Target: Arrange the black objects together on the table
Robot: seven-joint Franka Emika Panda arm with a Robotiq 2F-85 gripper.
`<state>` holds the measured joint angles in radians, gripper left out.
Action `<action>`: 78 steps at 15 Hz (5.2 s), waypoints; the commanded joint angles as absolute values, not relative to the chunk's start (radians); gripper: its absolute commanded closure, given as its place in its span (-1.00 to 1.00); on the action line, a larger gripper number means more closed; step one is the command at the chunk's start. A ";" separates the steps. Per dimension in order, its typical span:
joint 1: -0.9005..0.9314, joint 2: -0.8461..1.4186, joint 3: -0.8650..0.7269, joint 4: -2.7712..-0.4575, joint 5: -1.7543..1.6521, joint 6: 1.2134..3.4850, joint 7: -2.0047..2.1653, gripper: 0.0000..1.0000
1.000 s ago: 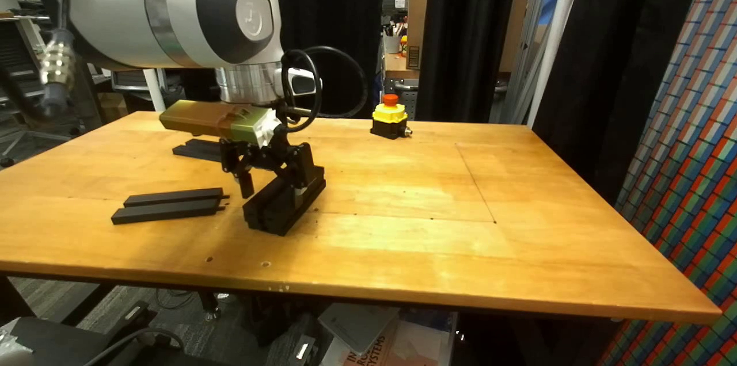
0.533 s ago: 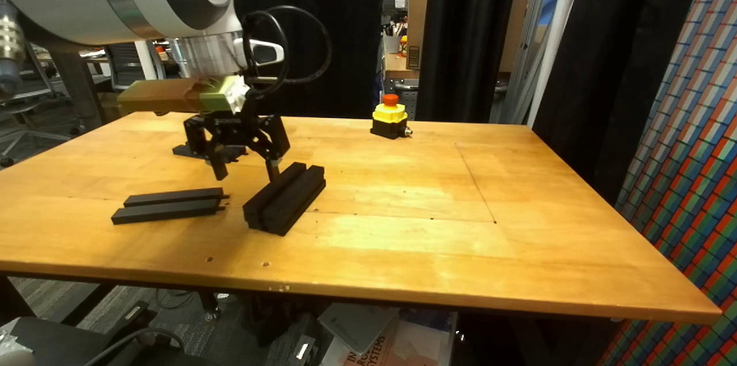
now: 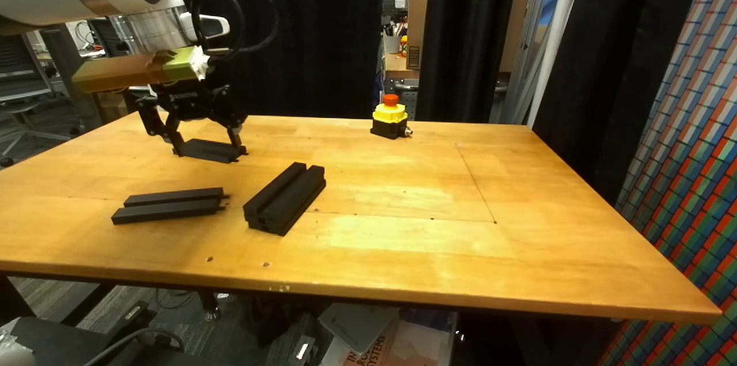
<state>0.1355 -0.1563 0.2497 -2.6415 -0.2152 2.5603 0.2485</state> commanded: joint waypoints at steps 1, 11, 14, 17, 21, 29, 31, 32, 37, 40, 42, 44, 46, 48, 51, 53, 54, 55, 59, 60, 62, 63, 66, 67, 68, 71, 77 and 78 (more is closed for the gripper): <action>0.153 -0.083 0.258 -2.553 -0.168 2.520 0.345 -1.00; 0.197 -0.021 0.256 -2.544 -0.106 2.537 0.898 -1.00; 0.219 -0.029 0.262 -2.578 -0.036 2.553 1.029 -1.00; 0.240 -0.024 0.269 -2.623 0.047 2.595 1.144 -1.00; 0.268 -0.002 0.284 -2.671 0.183 2.696 1.267 -1.00; 0.295 0.054 0.281 -2.704 0.295 2.926 1.542 -1.00; 0.304 0.065 0.257 -2.717 0.184 2.935 1.649 -1.00; 0.310 0.063 0.245 -2.720 0.127 2.921 1.695 -1.00; 0.333 -0.002 0.263 -2.697 -0.146 2.740 1.888 -1.00; 0.348 -0.036 0.286 -2.681 -0.211 2.674 1.931 -1.00; 0.341 -0.056 0.307 -2.676 -0.218 2.645 1.936 -1.00; 0.334 -0.062 0.321 -2.677 -0.202 2.624 1.927 -1.00; 0.327 -0.062 0.323 -2.688 -0.197 2.628 1.925 -1.00; 0.322 -0.058 0.319 -2.703 -0.189 2.650 1.916 -1.00; 0.312 -0.053 0.312 -2.725 -0.188 2.686 1.910 -1.00; 0.305 -0.049 0.308 -2.738 -0.183 2.708 1.904 -1.00; 0.301 -0.046 0.306 -2.742 -0.185 2.718 1.904 -1.00; 0.297 -0.044 0.304 -2.746 -0.183 2.728 1.902 -1.00; 0.281 -0.028 0.290 -2.756 -0.194 2.768 1.915 -1.00; 0.276 -0.014 0.287 -2.744 -0.197 2.769 1.916 -1.00; 0.270 -0.005 0.280 -2.745 -0.200 2.778 1.918 -1.00; 0.268 0.001 0.276 -2.745 -0.202 2.782 1.920 -1.00; 0.262 0.021 0.267 -2.745 -0.198 2.795 1.917 -1.00; 0.260 0.026 0.265 -2.745 -0.196 2.799 1.915 -1.00; 0.259 0.030 0.263 -2.745 -0.197 2.803 1.915 -1.00; 0.259 0.038 0.257 -2.745 -0.214 2.809 1.916 -0.46; 0.267 0.023 0.271 -2.744 -0.212 2.811 1.804 0.08; 0.269 0.016 0.274 -2.744 -0.214 2.800 1.768 0.08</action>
